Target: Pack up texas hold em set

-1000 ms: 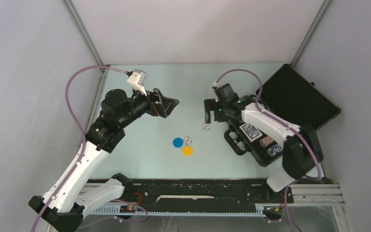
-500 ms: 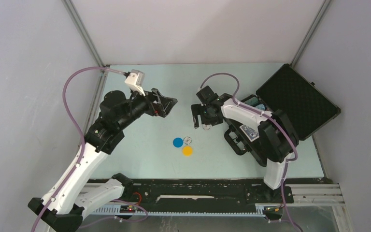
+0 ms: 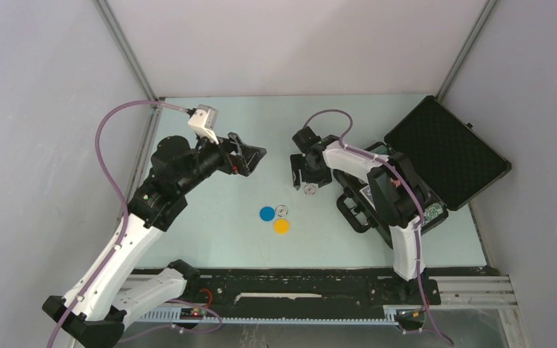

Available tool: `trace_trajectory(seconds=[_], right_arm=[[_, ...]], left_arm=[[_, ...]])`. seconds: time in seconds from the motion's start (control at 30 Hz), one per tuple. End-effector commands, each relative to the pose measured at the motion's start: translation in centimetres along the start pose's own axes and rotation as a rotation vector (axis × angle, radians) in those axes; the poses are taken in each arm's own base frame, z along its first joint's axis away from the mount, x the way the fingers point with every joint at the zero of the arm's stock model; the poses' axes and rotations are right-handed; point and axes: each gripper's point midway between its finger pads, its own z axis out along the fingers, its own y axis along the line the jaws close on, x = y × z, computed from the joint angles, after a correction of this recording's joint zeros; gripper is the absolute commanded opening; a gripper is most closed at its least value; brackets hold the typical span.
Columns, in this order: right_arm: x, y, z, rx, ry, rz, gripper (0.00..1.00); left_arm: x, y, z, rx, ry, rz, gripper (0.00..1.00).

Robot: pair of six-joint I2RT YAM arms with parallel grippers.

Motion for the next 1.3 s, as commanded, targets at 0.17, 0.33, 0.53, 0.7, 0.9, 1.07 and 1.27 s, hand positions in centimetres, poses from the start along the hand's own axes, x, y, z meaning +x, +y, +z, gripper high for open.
trace_trajectory(seconds=[0.17, 0.33, 0.53, 0.7, 0.9, 1.07, 1.27], right_arm=[[0.0, -0.5, 0.5, 0.051, 0.010, 0.016, 0.78], [0.6, -1.0, 0.9, 0.097, 0.030, 0.006, 0.75], [0.9, -0.6, 1.0, 0.100, 0.049, -0.013, 0.71], [0.9, -0.7, 1.4, 0.096, 0.058, -0.010, 0.67], [0.8, -0.5, 1.4, 0.072, 0.061, -0.010, 0.60], [0.4, -0.5, 0.9, 0.069, 0.041, -0.019, 0.53], [-0.7, -0.1, -0.9, 0.078, -0.046, -0.074, 0.50]], left_arm=[[0.0, -0.2, 0.3, 0.016, -0.011, 0.014, 1.00], [0.2, -0.3, 0.4, 0.017, -0.003, 0.013, 1.00], [0.2, -0.3, 0.4, 0.017, -0.003, 0.018, 1.00], [0.3, -0.4, 0.4, 0.018, 0.002, 0.018, 1.00], [0.3, -0.3, 0.4, 0.015, 0.002, 0.020, 1.00], [0.3, -0.3, 0.4, 0.012, 0.001, 0.019, 1.00], [0.1, 1.0, 0.3, -0.062, -0.007, 0.014, 1.00]])
